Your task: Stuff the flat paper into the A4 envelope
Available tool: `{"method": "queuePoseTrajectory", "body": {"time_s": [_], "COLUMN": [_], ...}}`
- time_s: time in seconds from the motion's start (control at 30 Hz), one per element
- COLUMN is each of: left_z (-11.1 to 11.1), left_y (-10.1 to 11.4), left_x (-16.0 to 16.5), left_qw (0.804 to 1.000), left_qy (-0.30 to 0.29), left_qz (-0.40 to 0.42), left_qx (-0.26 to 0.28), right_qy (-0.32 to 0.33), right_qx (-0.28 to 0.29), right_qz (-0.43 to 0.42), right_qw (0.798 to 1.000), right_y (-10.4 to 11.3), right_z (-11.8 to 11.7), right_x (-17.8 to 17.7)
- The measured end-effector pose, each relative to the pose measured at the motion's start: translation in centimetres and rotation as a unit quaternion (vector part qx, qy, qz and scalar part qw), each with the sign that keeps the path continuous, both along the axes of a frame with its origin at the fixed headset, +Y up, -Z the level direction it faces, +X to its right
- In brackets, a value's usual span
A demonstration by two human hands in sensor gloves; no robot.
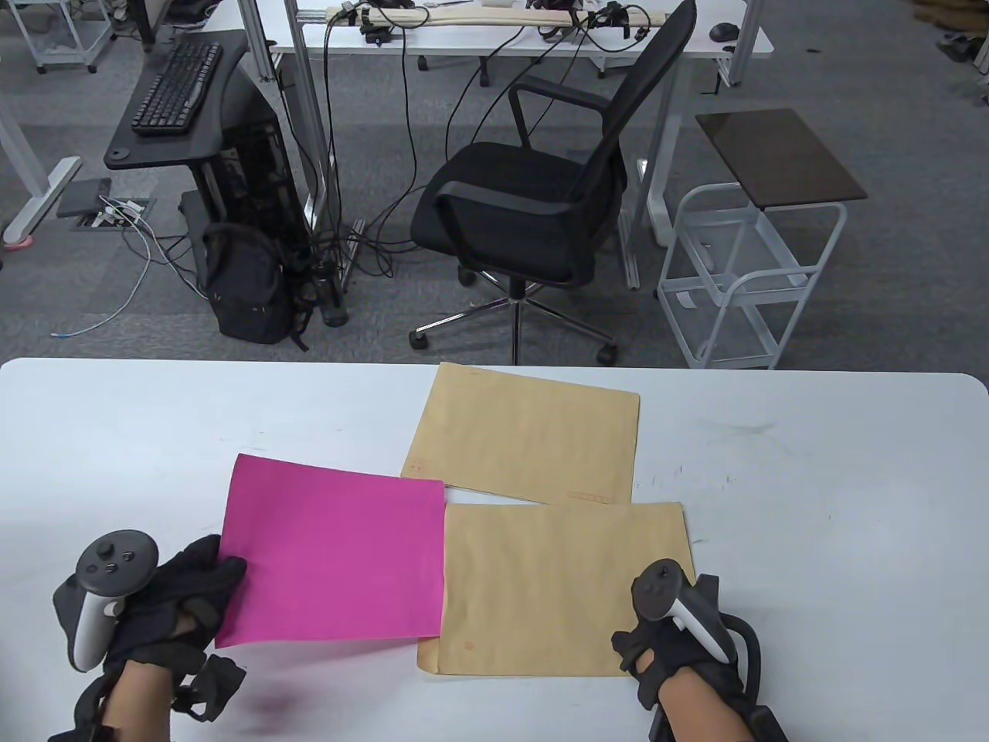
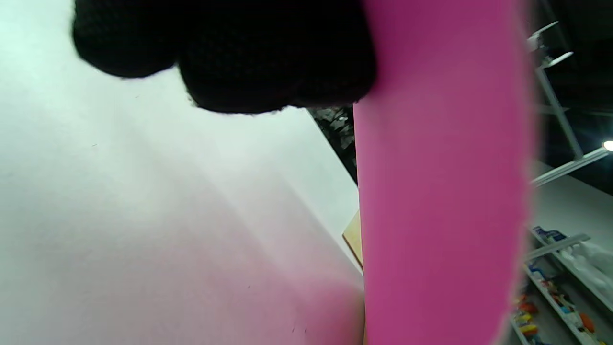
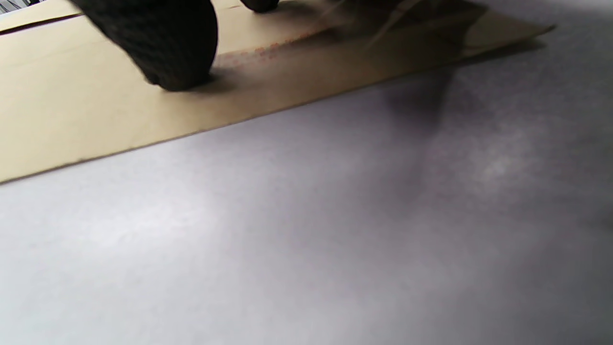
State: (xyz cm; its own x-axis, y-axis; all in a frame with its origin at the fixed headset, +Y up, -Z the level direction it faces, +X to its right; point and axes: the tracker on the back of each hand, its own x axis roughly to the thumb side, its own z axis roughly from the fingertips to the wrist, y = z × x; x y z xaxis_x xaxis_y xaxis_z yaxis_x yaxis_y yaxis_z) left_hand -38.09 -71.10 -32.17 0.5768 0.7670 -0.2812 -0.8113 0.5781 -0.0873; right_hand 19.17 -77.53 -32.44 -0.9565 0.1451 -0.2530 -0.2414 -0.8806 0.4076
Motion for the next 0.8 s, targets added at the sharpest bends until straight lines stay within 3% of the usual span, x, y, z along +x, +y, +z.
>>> {"method": "queuePoseTrajectory", "body": {"time_s": [0.5,0.8], "left_z": [0.0,-0.2], "left_y": [-1.7,-2.0], "left_x": [-1.7,-1.2], "left_qw": [0.995,0.995], "left_qy": [-0.022,-0.038], "left_qz": [0.048,0.044], "left_qx": [-0.079,-0.08], "right_qy": [0.0,0.0], "right_qx": [0.003,0.003], "right_qz": [-0.003,-0.005], "right_qw": [1.0,1.0], "right_y": [-0.1,-0.1], "right_z": [0.0,0.1], "right_x": [0.1,0.1]}}
